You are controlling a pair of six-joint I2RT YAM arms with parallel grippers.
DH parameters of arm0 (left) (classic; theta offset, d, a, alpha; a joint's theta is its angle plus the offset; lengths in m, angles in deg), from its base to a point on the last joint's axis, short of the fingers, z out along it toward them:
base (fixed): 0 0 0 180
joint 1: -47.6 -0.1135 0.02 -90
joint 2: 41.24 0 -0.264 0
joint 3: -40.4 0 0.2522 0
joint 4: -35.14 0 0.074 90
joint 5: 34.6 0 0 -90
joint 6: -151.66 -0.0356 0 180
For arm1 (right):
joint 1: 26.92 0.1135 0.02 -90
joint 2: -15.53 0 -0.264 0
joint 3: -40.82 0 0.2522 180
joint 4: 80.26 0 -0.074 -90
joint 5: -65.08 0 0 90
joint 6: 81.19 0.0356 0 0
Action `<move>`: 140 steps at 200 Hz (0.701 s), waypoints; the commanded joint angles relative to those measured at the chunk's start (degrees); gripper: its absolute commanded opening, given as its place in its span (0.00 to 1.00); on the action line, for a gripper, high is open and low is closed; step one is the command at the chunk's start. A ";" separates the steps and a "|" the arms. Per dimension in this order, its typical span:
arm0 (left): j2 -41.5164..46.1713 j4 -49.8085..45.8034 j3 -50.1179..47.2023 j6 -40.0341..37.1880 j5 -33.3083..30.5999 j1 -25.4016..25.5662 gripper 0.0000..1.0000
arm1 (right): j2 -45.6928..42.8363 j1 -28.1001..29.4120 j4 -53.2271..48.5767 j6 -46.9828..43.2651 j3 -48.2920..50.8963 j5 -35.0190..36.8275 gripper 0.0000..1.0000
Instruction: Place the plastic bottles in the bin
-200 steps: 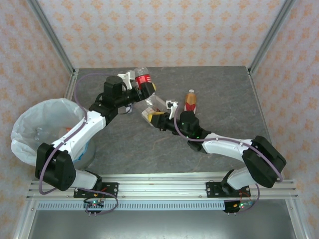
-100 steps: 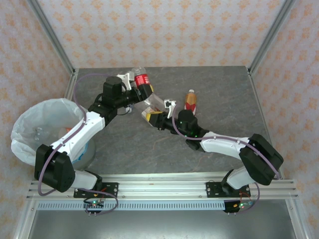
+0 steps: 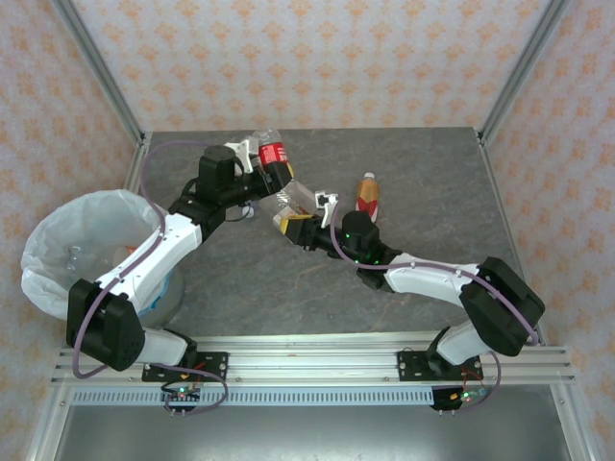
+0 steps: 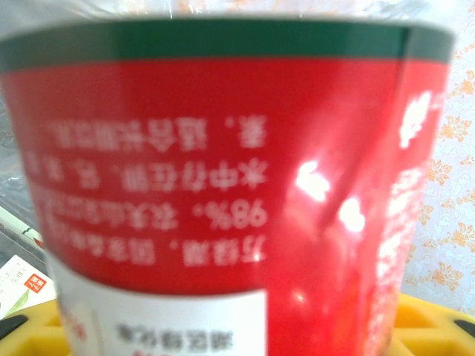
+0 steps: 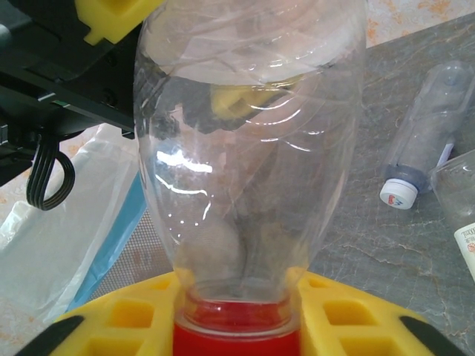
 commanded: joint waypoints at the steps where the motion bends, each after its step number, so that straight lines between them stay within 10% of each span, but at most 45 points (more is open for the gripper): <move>1: 0.75 -0.46 1.59 -0.47 -0.54 0.57 0.56 | 0.08 0.12 -0.05 -0.70 -2.14 1.19 0.53; 140: 2.21 -8.26 4.55 -2.96 -9.33 0.56 0.56 | -9.47 0.09 -7.44 -11.62 2.54 11.27 0.99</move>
